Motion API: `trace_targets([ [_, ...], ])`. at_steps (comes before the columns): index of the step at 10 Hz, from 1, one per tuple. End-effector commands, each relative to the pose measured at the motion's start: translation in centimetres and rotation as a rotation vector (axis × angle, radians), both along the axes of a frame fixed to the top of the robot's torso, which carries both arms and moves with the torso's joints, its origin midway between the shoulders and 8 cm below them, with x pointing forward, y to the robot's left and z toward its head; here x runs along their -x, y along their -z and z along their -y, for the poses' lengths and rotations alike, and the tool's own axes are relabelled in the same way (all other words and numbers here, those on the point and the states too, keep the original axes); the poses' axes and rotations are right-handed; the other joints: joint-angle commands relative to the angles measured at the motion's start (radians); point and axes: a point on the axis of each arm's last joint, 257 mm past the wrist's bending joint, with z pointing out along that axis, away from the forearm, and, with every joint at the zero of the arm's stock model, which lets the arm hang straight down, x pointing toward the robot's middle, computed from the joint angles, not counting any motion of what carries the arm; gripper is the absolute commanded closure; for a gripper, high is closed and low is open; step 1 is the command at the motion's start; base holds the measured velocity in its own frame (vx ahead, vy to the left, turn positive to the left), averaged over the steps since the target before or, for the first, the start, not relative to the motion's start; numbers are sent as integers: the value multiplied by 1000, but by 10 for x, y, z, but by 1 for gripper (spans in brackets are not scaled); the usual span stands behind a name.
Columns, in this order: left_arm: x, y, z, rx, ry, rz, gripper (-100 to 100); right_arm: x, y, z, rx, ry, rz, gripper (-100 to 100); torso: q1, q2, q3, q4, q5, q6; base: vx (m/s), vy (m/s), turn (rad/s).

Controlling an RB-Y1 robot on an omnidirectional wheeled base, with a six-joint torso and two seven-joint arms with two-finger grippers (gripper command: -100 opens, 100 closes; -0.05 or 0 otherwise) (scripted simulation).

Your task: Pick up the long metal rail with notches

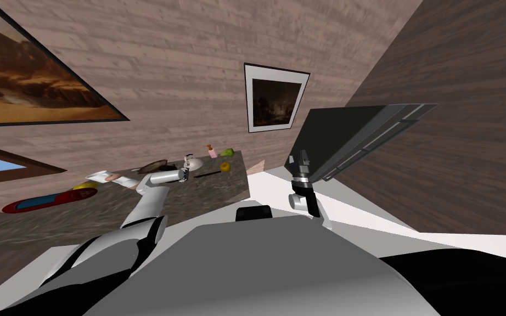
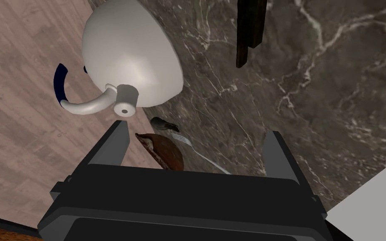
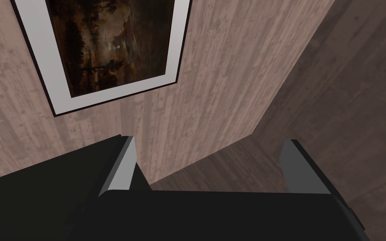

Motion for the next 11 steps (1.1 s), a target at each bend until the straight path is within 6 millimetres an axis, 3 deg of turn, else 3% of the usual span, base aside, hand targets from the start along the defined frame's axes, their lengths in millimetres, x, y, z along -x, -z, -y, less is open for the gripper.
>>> trace_targets([
  [1, 7, 10, 0, 18, -16, -34, -100, 0, 0, 0, 0, 0, 0, 0, 0, 0, 0, 0, 0, 0, 11, 7, 12],
  [4, 10, 17, 2, 81, -53, -111, -100, 0, 0, 0, 0, 0, 0, 0, 0, 0, 0, 0, 0, 0, 24, 14, -53],
  [5, 19, 27, 1, 98, -69, -143, -100, 0, 0, 0, 0, 0, 0, 0, 0, -1, 0, 0, 0, 1, 33, 18, -40],
  [8, 22, 34, 10, 163, -91, -216, -100, 0, 0, 0, 0, 0, 0, 0, 0, -1, 0, 0, 0, 0, 35, 23, -46],
  [11, 37, 49, 19, 221, -116, -298, -100, 0, 0, 0, 0, 0, 0, 0, 0, -1, -1, 0, 0, 0, 36, 21, -32],
])
